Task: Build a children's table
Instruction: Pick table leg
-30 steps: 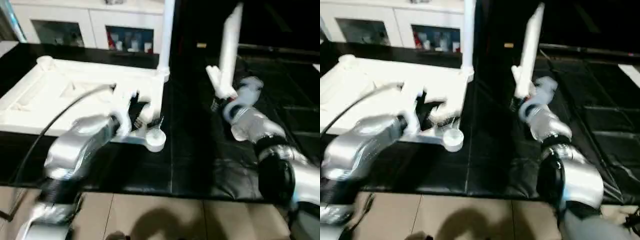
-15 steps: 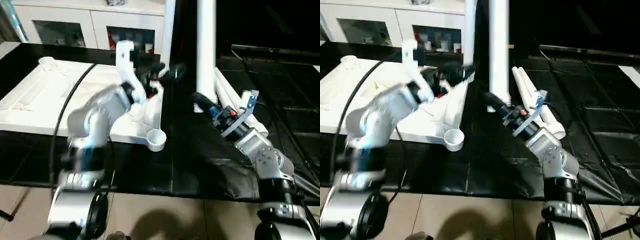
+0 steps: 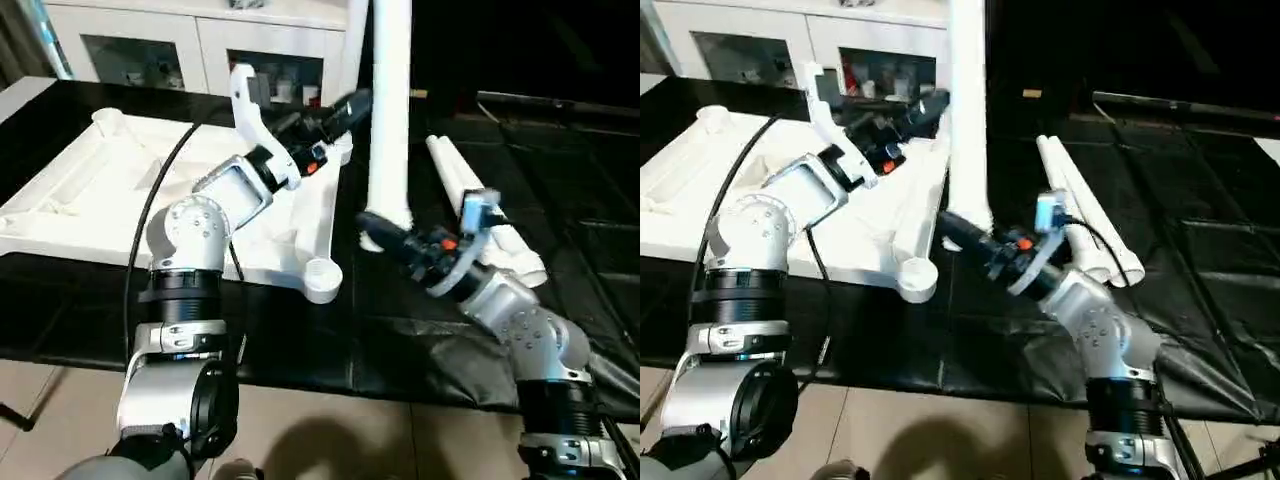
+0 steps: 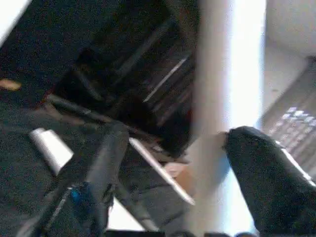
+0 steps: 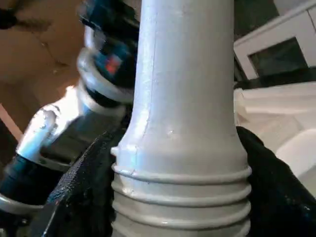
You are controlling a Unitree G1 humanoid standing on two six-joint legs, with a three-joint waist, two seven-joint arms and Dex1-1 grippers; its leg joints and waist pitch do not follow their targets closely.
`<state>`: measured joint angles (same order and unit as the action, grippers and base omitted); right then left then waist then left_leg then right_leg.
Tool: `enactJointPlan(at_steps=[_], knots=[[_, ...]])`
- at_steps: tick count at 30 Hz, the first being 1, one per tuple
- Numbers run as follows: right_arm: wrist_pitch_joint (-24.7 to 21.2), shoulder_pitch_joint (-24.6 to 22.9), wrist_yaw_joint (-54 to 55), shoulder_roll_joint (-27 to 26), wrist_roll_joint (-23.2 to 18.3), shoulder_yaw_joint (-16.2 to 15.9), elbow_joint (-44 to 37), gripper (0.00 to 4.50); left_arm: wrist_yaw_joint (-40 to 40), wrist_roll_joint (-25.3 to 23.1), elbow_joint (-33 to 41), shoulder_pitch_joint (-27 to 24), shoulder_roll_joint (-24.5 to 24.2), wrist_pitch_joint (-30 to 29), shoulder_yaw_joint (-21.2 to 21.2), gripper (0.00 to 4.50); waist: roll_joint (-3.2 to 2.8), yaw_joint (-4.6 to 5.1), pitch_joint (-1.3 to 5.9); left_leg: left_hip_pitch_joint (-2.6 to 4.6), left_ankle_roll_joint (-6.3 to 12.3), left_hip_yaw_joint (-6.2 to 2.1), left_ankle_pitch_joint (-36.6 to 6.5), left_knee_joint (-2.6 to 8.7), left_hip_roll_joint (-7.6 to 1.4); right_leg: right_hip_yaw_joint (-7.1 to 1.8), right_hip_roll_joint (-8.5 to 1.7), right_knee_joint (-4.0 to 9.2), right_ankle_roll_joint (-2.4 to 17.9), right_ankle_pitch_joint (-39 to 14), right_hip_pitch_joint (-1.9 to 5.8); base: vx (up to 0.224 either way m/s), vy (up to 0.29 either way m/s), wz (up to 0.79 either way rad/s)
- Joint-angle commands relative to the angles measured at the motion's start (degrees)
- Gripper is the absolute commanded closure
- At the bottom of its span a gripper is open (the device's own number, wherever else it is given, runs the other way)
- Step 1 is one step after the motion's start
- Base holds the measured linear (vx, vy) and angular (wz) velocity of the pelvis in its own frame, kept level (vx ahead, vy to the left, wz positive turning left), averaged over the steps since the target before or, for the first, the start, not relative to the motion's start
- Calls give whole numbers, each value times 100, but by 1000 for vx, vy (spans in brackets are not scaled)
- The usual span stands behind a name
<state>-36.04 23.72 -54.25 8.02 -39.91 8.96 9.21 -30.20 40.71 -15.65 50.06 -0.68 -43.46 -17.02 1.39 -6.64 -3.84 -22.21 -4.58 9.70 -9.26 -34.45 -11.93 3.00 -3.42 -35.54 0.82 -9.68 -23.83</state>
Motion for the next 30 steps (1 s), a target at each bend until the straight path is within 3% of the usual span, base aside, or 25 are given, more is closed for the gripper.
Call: enactJointPlan(at_steps=[1,4,10,12,17,22,28,30], knots=[[-2,112,103,62,26,7,-63,172,-163,193,265,-16,28,-213,177,124,25,-15,471,83,142,7,-838,361,-69,-183,-386,434,1070,-1200,355,0,0,0],[16,153,138,79,19,2,-50,173,-117,276,259,-24,53,-305,166,128,30,-13,463,81,133,15,-883,360,-59,-186,-382,450,1027,-1279,358,0,0,0],[59,108,68,215,227,-252,-164,173,-209,227,271,-75,-19,-383,307,79,32,-14,458,82,97,11,-864,371,-59,-187,-380,475,853,-1438,360,0,0,0],[64,87,63,252,265,-331,-200,173,-182,184,307,-99,-51,-391,382,57,29,-10,465,81,94,8,-834,370,-63,-188,-374,459,854,-1351,361,0,0,0],[205,71,144,346,570,-587,-274,173,59,-41,133,-69,-56,-214,436,52,22,-9,474,73,95,2,-749,369,-70,-188,-373,439,893,-1111,376,0,0,0],[421,131,336,354,848,-699,-175,173,265,-74,-89,18,-37,-101,284,92,29,-6,470,79,86,8,-795,369,-62,-191,-376,449,896,-1154,374,0,0,0],[549,208,476,314,891,-650,-69,173,510,-18,-247,66,-22,-6,105,136,26,-1,469,85,98,6,-838,369,-61,-187,-374,449,911,-1175,375,0,0,0],[553,205,476,315,900,-656,-74,173,519,-25,-249,68,-16,-3,98,171,24,0,469,85,115,8,-820,368,-63,-186,-373,445,942,-1127,371,0,0,0]])
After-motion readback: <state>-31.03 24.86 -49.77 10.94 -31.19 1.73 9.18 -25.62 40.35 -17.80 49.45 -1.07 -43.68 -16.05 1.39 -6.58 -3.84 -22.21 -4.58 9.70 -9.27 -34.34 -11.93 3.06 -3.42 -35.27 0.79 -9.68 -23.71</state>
